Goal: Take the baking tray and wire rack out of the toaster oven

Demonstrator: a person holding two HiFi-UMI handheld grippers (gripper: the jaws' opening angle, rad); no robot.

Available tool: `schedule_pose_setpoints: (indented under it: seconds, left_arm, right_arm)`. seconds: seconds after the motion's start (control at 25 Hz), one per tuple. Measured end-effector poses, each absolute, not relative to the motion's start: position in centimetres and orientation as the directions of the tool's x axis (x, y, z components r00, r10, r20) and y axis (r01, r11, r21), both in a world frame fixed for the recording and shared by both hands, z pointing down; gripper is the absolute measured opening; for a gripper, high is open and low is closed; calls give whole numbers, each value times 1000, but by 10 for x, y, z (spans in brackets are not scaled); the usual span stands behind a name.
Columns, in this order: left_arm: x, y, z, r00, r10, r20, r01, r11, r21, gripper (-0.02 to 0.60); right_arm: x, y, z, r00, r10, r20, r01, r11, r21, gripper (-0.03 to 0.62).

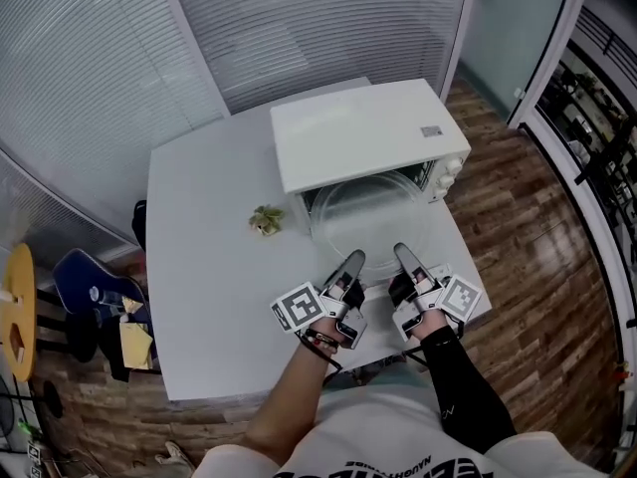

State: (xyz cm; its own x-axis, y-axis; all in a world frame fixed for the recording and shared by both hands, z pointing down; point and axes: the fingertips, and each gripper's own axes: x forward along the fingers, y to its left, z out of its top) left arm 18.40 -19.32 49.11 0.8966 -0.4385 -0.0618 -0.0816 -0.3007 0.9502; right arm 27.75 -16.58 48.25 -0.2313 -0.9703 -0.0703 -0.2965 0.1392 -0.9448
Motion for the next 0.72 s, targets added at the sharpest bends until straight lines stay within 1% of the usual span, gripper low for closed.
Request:
schedule_pose_setpoints:
  seconds: [0.44, 0.72]
  left_arm:
    - [165, -158, 469, 925, -361, -118, -41, -403, 914, 127]
    - [159, -150, 464, 916, -383, -119, -56, -417, 907, 128]
  right_arm:
    - [255, -126, 462, -193, -973, -125, -341, 186, -922, 61]
    - [248, -120, 453, -229, -961, -157, -333, 229, -915, 61]
